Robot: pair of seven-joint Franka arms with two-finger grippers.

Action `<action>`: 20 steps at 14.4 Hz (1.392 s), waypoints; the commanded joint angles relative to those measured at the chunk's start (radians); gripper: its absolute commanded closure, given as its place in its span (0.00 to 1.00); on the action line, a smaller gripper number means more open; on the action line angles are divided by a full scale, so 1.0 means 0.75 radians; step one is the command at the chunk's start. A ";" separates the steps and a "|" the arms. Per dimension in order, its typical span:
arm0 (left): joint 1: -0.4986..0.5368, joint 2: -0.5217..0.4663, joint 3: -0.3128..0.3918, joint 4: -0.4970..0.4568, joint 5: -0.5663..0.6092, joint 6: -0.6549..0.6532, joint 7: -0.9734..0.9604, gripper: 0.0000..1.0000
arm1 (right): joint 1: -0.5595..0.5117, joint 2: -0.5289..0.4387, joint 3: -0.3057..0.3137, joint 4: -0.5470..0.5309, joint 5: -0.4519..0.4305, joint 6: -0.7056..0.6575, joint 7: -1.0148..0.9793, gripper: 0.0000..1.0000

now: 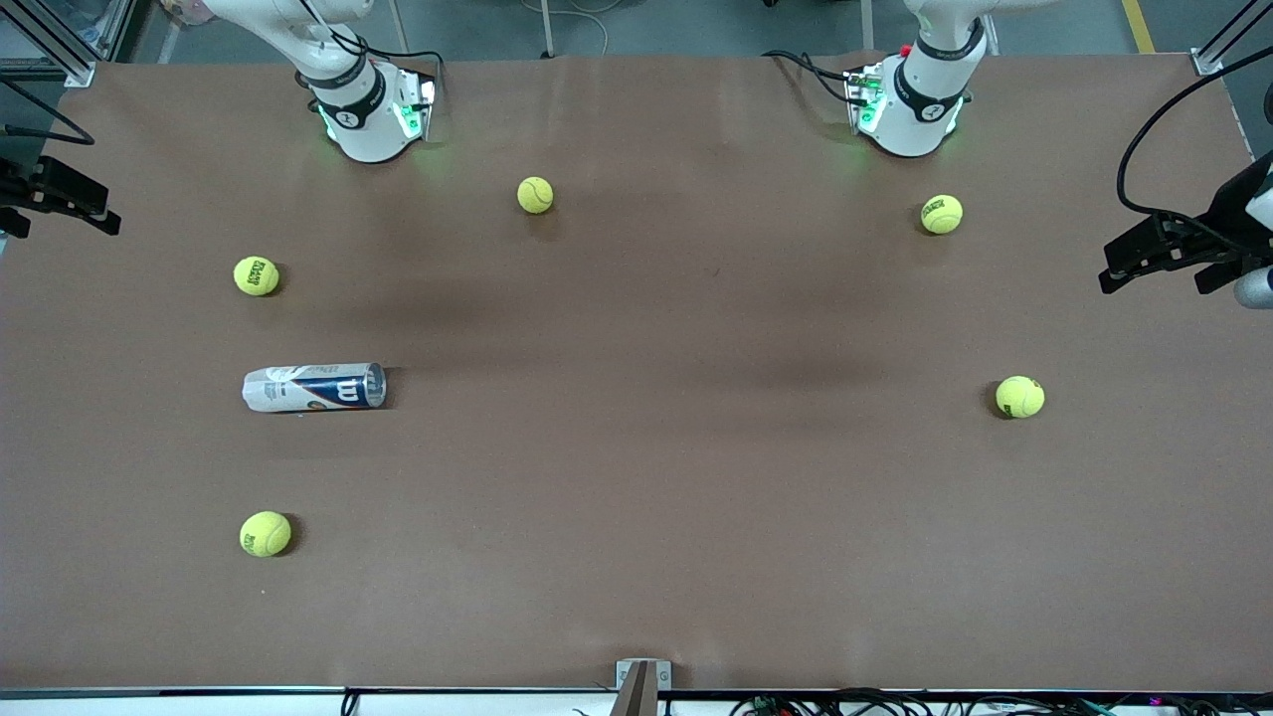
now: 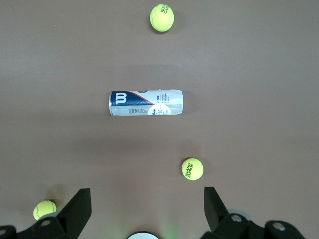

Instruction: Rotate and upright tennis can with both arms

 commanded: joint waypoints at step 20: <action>0.007 -0.015 -0.003 0.010 0.013 -0.024 0.006 0.00 | -0.021 0.105 -0.002 0.039 -0.021 0.113 -0.014 0.00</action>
